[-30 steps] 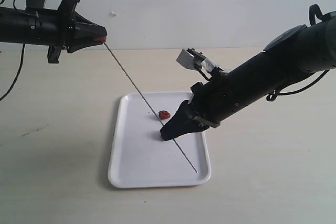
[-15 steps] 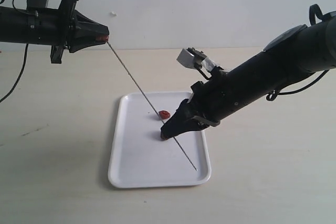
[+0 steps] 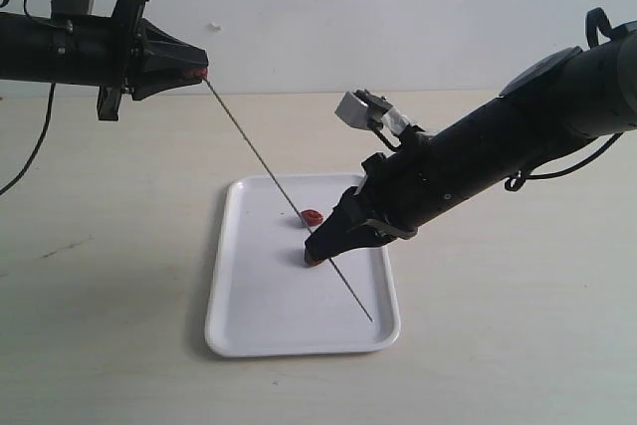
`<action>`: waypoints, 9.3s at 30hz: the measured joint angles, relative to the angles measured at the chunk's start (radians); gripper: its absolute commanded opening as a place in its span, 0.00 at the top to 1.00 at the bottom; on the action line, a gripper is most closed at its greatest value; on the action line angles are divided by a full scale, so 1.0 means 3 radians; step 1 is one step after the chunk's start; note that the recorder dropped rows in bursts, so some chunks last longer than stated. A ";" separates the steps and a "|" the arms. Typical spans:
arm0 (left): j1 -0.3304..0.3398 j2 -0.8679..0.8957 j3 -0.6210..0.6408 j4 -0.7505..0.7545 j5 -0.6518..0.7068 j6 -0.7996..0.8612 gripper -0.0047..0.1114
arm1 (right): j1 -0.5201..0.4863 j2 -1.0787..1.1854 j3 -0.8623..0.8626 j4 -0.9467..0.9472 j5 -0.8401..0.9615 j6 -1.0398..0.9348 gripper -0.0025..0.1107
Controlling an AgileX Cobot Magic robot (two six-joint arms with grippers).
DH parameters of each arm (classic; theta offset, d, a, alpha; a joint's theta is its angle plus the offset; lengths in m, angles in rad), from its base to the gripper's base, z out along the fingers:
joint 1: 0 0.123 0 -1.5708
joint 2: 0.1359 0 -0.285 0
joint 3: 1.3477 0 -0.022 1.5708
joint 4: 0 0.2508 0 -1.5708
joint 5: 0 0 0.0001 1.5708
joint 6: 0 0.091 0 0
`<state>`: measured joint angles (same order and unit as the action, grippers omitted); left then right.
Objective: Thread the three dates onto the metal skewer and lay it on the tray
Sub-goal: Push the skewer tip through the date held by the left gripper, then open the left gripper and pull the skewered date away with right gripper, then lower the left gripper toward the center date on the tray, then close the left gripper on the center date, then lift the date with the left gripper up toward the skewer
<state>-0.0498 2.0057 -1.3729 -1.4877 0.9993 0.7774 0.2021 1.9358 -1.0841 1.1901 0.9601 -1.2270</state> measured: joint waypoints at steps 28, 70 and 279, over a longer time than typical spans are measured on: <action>-0.0099 0.0000 0.0000 0.0000 -0.0045 0.0148 0.75 | 0.0000 0.0000 0.0000 -0.0047 -0.0063 -0.0131 0.98; -0.0099 0.0000 0.0000 0.0051 -0.0070 0.0148 0.81 | 0.0000 0.0000 0.0000 0.0616 0.0040 -0.0366 0.98; -0.2155 0.1040 -0.1255 0.4727 -0.0187 -0.2857 0.79 | -0.0875 -0.0521 -0.0181 0.0070 -0.0603 0.0090 0.98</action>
<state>-0.6964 2.3176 -1.7494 -0.0697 0.9431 -0.0798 -0.0605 1.7795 -1.1384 1.2112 0.7790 -1.2000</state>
